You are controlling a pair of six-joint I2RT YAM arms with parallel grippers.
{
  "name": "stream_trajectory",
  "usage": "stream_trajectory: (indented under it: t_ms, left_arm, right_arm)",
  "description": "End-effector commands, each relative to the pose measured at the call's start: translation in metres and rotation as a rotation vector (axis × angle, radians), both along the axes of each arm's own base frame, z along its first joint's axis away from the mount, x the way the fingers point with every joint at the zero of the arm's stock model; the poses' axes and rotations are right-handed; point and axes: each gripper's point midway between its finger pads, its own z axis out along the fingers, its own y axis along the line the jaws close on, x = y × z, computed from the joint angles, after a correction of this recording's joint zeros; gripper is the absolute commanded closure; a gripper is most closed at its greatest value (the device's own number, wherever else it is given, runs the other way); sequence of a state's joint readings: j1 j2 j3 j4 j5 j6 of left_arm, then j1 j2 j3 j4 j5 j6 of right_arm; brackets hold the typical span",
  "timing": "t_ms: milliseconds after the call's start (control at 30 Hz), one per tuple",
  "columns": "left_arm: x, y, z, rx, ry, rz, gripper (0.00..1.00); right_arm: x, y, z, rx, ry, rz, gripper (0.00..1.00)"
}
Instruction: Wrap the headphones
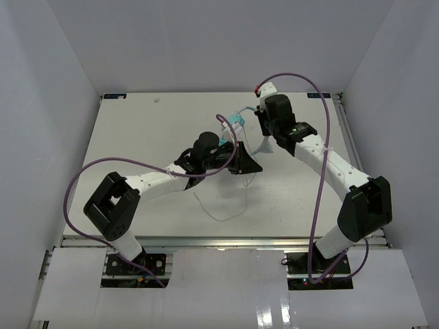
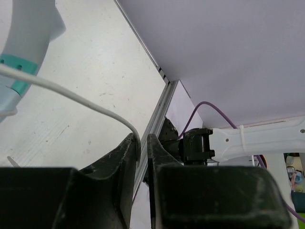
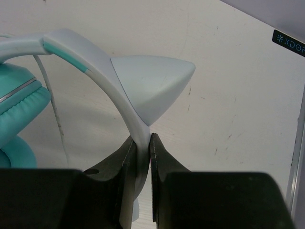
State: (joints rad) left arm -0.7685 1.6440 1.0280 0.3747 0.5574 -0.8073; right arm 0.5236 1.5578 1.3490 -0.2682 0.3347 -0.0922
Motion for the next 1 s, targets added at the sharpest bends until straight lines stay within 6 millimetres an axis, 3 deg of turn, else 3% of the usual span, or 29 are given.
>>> stream_trajectory:
  t_ms: [0,267,367,733,967]
  left_arm:
    - [-0.006,-0.004,0.002,-0.002,-0.048,0.005,0.74]
    - [-0.007,-0.003,-0.021,0.041,-0.092,0.05,0.75]
    - [-0.006,-0.004,-0.02,0.035,-0.11,0.063,0.81]
    - [-0.004,-0.019,0.019,-0.014,-0.186,0.072,0.82]
    - [-0.004,-0.041,0.036,-0.033,-0.204,0.049,0.83]
  right_arm:
    - [0.011,0.014,0.051,0.162,-0.09,0.007,0.92]
    - [0.009,0.017,0.055,0.238,-0.047,0.026,0.92]
    - [0.007,0.015,0.055,0.238,-0.049,0.02,0.92]
    - [0.011,-0.006,0.059,0.214,-0.152,-0.094,0.92]
    - [0.007,-0.008,0.051,0.188,-0.202,-0.134,0.92]
